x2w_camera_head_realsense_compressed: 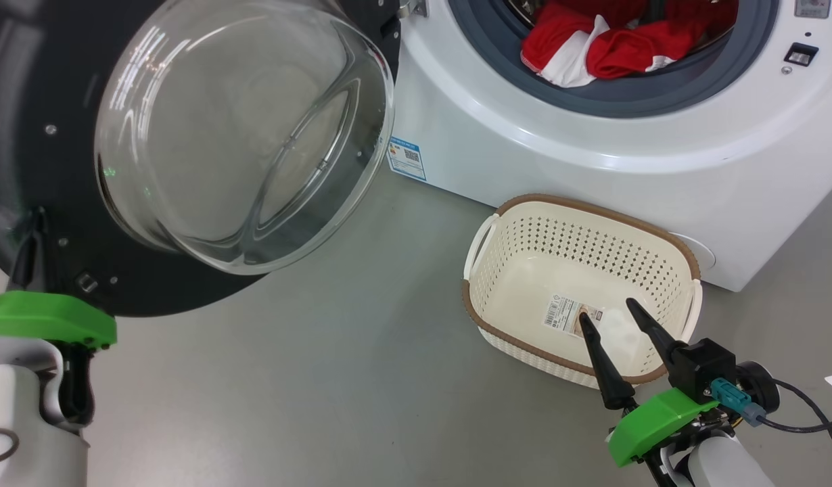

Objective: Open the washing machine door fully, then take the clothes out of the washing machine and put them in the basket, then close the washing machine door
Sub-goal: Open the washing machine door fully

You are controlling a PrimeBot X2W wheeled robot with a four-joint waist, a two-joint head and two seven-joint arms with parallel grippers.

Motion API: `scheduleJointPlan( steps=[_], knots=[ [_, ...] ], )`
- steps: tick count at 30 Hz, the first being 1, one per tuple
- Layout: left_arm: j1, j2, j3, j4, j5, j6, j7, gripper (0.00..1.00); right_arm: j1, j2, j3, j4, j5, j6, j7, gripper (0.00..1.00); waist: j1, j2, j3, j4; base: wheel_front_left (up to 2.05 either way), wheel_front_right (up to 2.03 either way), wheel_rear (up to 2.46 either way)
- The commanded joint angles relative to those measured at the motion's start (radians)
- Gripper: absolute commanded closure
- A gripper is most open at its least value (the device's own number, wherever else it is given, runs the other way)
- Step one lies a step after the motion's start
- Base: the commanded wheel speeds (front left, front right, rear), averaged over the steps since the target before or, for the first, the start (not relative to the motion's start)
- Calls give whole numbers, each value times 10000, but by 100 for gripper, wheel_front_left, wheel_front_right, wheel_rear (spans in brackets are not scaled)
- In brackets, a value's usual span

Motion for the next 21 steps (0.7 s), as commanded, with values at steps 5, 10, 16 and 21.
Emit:
scheduleJointPlan(
  steps=[5,10,16,21],
  knots=[
    [-633,651,765,167,390,-109,-91,100,-365,41,221,-168,-152,65,-65,0,0,-1,80,-77,0,0,0],
    [-799,710,1068,491,651,-230,-91,100,-425,41,217,-122,-139,65,-65,0,0,-1,101,-185,0,0,0],
    [-652,470,1455,592,1144,-442,-91,54,-344,41,233,-98,133,65,-65,0,0,-1,-173,-257,0,0,0],
    [-386,277,1540,-394,1524,-480,-91,0,-246,41,296,-170,374,65,-65,0,0,-1,-433,-303,0,0,0]
  ],
)
